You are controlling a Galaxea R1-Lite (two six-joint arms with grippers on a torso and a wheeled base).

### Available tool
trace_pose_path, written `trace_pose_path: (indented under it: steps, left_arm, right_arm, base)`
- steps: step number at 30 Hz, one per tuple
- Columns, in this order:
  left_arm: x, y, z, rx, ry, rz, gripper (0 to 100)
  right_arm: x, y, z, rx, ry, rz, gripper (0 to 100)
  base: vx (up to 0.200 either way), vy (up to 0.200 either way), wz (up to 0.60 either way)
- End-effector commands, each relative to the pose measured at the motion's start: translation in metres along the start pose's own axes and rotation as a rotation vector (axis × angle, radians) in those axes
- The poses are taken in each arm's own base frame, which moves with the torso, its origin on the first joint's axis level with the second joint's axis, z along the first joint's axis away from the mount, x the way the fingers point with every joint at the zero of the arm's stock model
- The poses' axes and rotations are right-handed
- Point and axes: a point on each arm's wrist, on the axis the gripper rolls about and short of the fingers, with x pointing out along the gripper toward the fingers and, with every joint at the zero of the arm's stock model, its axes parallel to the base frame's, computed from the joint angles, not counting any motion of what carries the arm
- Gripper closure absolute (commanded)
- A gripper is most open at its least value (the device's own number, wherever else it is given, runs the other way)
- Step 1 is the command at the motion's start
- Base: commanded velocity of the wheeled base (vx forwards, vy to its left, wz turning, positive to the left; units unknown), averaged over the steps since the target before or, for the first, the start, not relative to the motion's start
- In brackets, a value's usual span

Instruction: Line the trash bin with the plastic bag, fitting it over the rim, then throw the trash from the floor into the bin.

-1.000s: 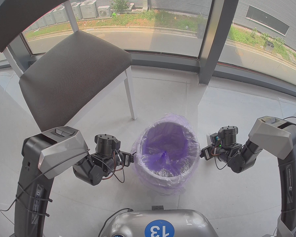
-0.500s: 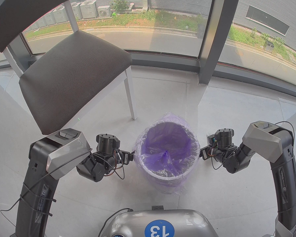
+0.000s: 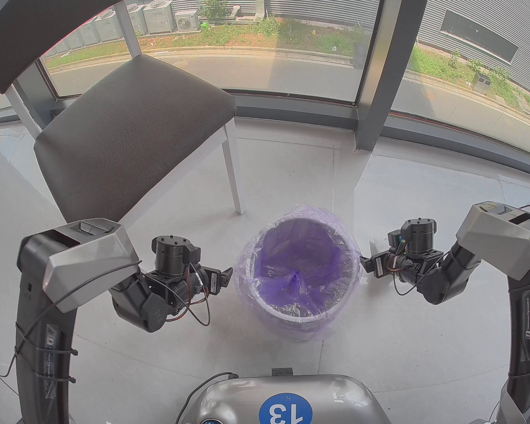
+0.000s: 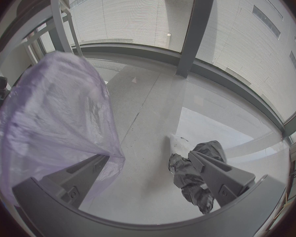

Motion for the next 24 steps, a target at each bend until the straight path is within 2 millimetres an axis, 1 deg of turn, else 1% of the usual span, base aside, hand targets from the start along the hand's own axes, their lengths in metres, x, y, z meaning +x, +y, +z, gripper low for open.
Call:
trace_pose_path:
  steps: [1, 3, 5, 6, 7, 11, 12, 15, 17, 20, 21, 22, 23, 24]
  left_arm:
    - [-0.034, 0.0, 0.019, -0.003, -0.058, -0.009, 0]
    - [-0.046, 0.0, 0.019, -0.003, -0.077, -0.012, 0]
    - [-0.05, -0.001, 0.019, -0.001, -0.084, -0.012, 0]
    - [-0.058, -0.003, 0.021, 0.001, -0.102, -0.019, 0]
    - [-0.062, -0.004, 0.023, 0.003, -0.108, -0.022, 0]
    - [-0.084, -0.008, 0.035, 0.007, -0.148, -0.038, 0]
    - [-0.091, -0.011, 0.039, 0.007, -0.161, -0.047, 0]
    - [-0.103, -0.017, 0.044, 0.012, -0.186, -0.067, 0]
    - [-0.119, -0.026, 0.05, 0.02, -0.22, -0.096, 0]
    - [-0.136, -0.036, 0.054, 0.029, -0.246, -0.129, 0]
    - [-0.14, -0.038, 0.054, 0.032, -0.248, -0.138, 0]
    - [-0.149, -0.042, 0.053, 0.037, -0.251, -0.154, 0]
    - [-0.149, -0.042, 0.053, 0.037, -0.251, -0.154, 0]
    - [-0.159, -0.048, 0.05, 0.044, -0.246, -0.174, 0]
  right_arm:
    - [-0.035, -0.004, 0.015, 0.018, -0.022, 0.022, 0]
    - [-0.044, -0.002, 0.01, 0.034, -0.01, 0.032, 0]
    - [-0.048, -0.003, 0.011, 0.042, -0.021, 0.031, 0]
    - [-0.054, -0.003, 0.011, 0.051, -0.035, 0.032, 0]
    - [-0.057, -0.004, 0.012, 0.051, -0.041, 0.031, 0]
    - [-0.078, -0.008, 0.016, 0.058, -0.057, 0.027, 0]
    - [-0.086, -0.008, 0.015, 0.064, -0.053, 0.029, 0]
    - [-0.099, -0.007, 0.012, 0.072, -0.049, 0.035, 0]
    - [-0.115, -0.007, 0.012, 0.076, -0.076, 0.036, 0]
    - [-0.133, -0.01, 0.014, 0.077, -0.105, 0.031, 0]
    - [-0.138, -0.01, 0.015, 0.078, -0.111, 0.031, 0]
    - [-0.15, -0.011, 0.014, 0.078, -0.116, 0.03, 0]
    - [-0.15, -0.011, 0.014, 0.078, -0.116, 0.03, 0]
    - [-0.162, -0.011, 0.009, 0.077, -0.103, 0.031, 0]
  base:
    - [0.0, 0.0, 0.0]
    - [0.0, 0.0, 0.0]
    - [0.0, 0.0, 0.0]
    - [0.0, 0.0, 0.0]
    - [0.0, 0.0, 0.0]
    - [0.0, 0.0, 0.0]
    - [0.0, 0.0, 0.0]
    - [0.0, 0.0, 0.0]
    - [0.0, 0.0, 0.0]
    - [0.0, 0.0, 0.0]
    - [0.0, 0.0, 0.0]
    - [0.0, 0.0, 0.0]
    - [0.0, 0.0, 0.0]
    - [0.0, 0.0, 0.0]
